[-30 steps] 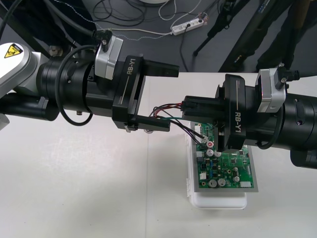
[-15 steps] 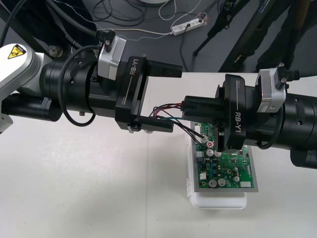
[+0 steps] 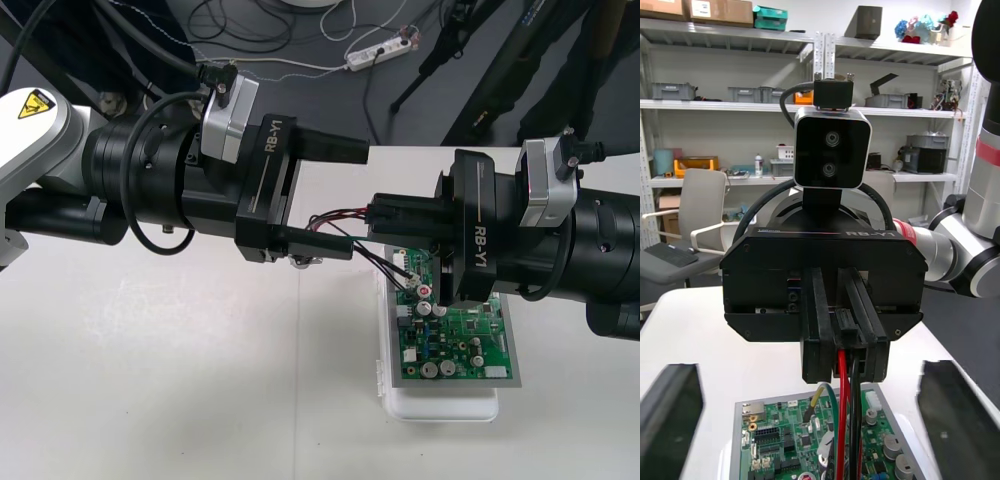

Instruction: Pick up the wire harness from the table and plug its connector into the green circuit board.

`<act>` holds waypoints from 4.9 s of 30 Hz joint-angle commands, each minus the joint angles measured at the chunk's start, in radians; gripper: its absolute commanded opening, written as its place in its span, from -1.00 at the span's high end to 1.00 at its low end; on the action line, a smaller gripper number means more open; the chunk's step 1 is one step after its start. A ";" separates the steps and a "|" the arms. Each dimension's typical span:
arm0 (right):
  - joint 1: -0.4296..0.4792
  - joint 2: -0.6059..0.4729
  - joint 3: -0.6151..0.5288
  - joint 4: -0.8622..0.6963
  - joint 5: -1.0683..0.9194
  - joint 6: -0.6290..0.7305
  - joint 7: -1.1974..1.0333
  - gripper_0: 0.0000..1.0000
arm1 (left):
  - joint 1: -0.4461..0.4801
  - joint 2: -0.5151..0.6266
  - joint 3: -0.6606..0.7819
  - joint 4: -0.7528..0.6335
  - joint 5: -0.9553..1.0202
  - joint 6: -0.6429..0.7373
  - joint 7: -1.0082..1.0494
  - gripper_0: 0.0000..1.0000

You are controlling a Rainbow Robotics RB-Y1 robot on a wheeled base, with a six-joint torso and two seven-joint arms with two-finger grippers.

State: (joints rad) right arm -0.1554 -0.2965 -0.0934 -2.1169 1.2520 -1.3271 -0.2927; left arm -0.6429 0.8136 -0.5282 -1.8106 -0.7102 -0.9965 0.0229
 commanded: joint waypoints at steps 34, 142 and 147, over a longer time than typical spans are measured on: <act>0.010 0.011 0.007 -0.025 -0.029 0.009 0.030 0.57 | -0.049 -0.016 -0.010 -0.021 0.003 0.038 0.054 1.00; 0.022 -0.342 -0.221 -0.057 0.351 -0.244 -0.388 -1.00 | 0.302 -0.088 0.103 0.424 -0.054 -0.399 -0.304 1.00; 0.042 -0.369 -0.216 -0.072 0.395 -0.244 -0.364 -1.00 | 0.302 -0.119 0.093 0.490 -0.055 -0.441 -0.324 1.00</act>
State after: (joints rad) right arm -0.1383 -0.6106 -0.2837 -2.1440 1.6239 -1.5656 -0.6697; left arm -0.3520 0.7326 -0.4535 -1.3541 -0.7606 -1.3416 -0.2100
